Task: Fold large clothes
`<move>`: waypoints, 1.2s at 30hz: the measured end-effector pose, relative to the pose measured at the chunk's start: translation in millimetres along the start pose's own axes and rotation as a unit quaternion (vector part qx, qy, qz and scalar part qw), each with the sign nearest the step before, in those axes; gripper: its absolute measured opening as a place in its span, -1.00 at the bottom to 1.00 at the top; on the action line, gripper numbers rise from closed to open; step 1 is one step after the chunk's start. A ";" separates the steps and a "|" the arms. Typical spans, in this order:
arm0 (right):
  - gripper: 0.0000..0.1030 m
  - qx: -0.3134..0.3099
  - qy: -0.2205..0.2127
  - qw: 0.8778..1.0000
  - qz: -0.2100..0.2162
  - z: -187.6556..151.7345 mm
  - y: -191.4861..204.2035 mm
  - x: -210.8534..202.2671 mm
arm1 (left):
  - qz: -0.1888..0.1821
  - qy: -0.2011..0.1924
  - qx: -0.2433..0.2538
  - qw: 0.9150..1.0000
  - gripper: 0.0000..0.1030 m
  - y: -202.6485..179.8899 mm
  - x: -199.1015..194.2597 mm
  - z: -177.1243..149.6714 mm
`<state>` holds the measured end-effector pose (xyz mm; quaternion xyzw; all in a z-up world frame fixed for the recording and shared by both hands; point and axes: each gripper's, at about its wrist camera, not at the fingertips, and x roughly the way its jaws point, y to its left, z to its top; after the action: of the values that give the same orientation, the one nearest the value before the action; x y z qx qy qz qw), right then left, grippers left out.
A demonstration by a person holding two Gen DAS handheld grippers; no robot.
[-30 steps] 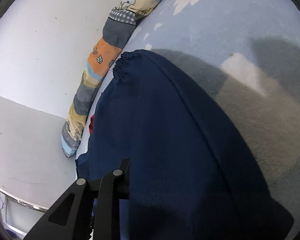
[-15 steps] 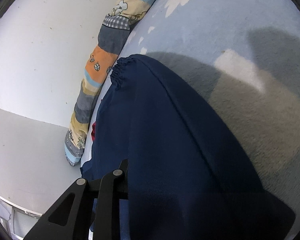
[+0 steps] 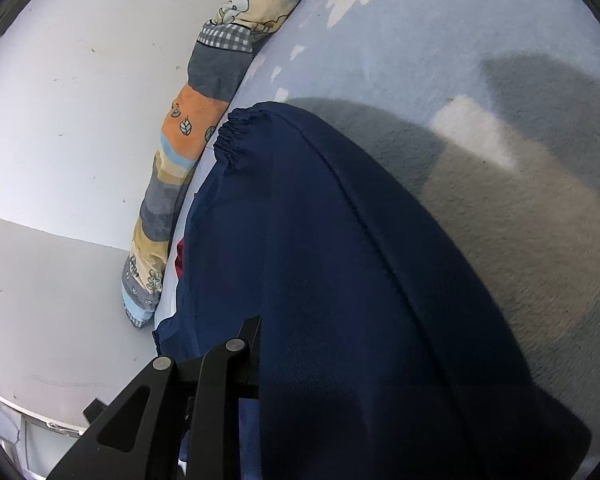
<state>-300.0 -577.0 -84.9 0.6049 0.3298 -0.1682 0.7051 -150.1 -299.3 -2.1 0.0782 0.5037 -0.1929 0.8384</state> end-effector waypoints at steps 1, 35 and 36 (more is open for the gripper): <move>-0.42 0.003 0.001 1.000 0.001 0.2 -0.6 0.2 | 0.001 0.008 -0.001 1.000 0.58 3.0 -4.0 -1.9; -0.70 -0.187 -0.073 0.979 -0.044 -46.0 151.2 -34.6 | 0.016 -0.043 -0.069 0.997 0.62 100.4 -70.8 -25.5; -0.70 -0.197 -0.070 0.977 -0.049 -51.2 162.3 -31.8 | 0.020 -0.046 -0.079 0.996 0.62 110.0 -75.1 -26.3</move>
<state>-233.2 -498.4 54.2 0.4241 0.3352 -0.1766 0.8225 -158.6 -171.9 43.9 0.0129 0.4765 -0.1398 0.8679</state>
